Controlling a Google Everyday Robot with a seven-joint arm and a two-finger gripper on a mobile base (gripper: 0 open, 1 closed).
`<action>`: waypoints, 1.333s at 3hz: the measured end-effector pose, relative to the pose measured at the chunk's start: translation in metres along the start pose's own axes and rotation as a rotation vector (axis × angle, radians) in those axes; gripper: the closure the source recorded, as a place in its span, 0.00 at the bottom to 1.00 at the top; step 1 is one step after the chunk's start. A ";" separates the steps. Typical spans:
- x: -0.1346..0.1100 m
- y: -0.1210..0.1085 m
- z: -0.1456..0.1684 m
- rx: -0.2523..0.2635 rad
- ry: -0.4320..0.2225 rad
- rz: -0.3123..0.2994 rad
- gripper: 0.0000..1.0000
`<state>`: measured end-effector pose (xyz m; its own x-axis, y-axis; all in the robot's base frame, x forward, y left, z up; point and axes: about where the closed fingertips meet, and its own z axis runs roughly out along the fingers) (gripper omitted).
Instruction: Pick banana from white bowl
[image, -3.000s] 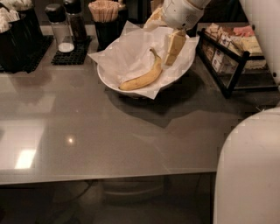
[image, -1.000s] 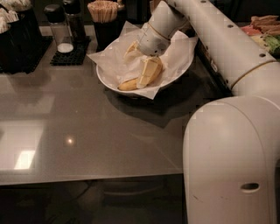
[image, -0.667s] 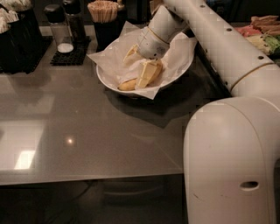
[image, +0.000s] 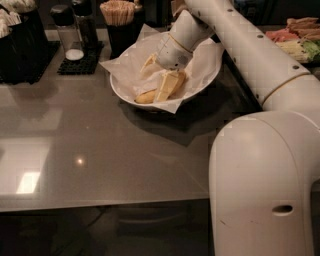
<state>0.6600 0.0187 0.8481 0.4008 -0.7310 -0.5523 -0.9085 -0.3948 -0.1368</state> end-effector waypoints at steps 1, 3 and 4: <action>0.003 0.003 0.004 -0.011 -0.003 0.014 0.31; 0.008 0.007 0.010 -0.026 0.002 0.033 0.45; 0.010 0.008 0.012 -0.029 0.004 0.037 0.65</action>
Offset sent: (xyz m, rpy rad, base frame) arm -0.0181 -0.0162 -0.0164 -0.0496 0.0804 -0.0004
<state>0.6553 0.0150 0.8319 0.3679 -0.7474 -0.5532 -0.9188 -0.3836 -0.0927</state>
